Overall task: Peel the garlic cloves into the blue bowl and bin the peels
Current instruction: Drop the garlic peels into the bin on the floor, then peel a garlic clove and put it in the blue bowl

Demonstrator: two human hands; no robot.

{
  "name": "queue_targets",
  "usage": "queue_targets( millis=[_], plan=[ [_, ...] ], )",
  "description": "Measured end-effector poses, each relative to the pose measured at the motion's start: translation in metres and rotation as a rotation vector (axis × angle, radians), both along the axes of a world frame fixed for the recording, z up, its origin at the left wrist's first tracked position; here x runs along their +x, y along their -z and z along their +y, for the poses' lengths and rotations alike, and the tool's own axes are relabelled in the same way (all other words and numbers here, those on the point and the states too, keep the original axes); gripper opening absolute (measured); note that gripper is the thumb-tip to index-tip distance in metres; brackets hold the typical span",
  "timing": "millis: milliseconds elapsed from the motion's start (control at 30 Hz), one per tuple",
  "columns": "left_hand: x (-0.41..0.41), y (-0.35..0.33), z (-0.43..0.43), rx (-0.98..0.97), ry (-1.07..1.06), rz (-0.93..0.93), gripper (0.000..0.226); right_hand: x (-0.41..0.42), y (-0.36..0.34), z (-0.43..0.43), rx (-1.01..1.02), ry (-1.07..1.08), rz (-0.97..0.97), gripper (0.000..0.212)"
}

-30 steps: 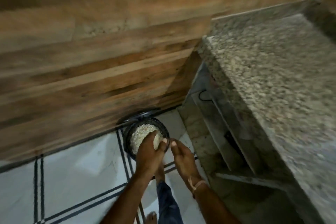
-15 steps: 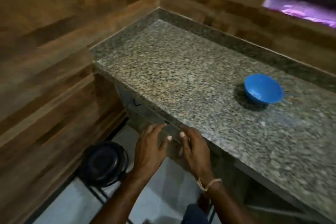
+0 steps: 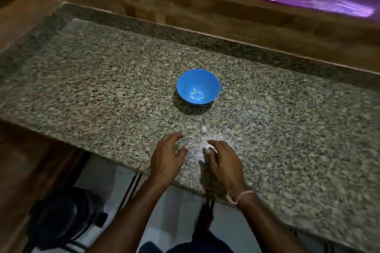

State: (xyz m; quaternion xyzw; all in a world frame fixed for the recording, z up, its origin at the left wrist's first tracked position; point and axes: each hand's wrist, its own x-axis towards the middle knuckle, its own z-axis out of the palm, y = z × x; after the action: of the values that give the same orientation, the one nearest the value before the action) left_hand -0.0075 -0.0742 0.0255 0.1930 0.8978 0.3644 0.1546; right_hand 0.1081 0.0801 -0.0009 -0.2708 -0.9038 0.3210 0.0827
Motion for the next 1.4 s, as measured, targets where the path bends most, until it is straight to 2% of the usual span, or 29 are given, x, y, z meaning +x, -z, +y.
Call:
queue_targets(
  millis=[100,267,367,600,733,900,1100,1233,1333,1400],
  plan=[
    [-0.007,0.01,0.019,-0.063,0.01,0.005,0.039,-0.004,0.01,0.03,0.082,-0.031,-0.123,0.035],
    [-0.016,0.031,0.034,-0.168,0.087,0.072,0.023,-0.027,0.009,0.058,0.161,-0.09,-0.287,0.062],
    [-0.018,0.033,0.042,-0.133,0.106,0.088,0.015,-0.042,0.006,0.062,0.173,-0.09,-0.3,0.065],
    [-0.025,0.032,0.049,-0.076,0.113,0.072,0.028,-0.06,0.002,0.061,0.165,-0.016,-0.305,0.072],
    [-0.039,0.025,0.057,0.047,0.043,0.027,0.029,-0.071,0.004,0.062,0.15,0.011,-0.337,0.077],
    [-0.089,-0.006,0.102,0.188,0.034,0.176,0.014,-0.074,0.007,0.058,0.162,0.049,-0.346,0.081],
    [-0.14,-0.011,0.136,0.07,0.09,0.241,0.013,-0.076,0.008,0.057,0.142,0.082,-0.34,0.085],
    [-0.129,-0.012,0.117,0.134,0.101,0.324,0.016,-0.076,0.011,0.058,0.123,0.116,-0.315,0.085],
    [-0.088,0.007,0.09,0.197,0.242,0.228,0.013,-0.076,0.013,0.057,0.112,0.138,-0.299,0.084],
    [-0.064,0.027,0.081,0.156,0.371,0.109,0.025,-0.075,0.014,0.058,0.116,0.135,-0.278,0.083]
  ],
)
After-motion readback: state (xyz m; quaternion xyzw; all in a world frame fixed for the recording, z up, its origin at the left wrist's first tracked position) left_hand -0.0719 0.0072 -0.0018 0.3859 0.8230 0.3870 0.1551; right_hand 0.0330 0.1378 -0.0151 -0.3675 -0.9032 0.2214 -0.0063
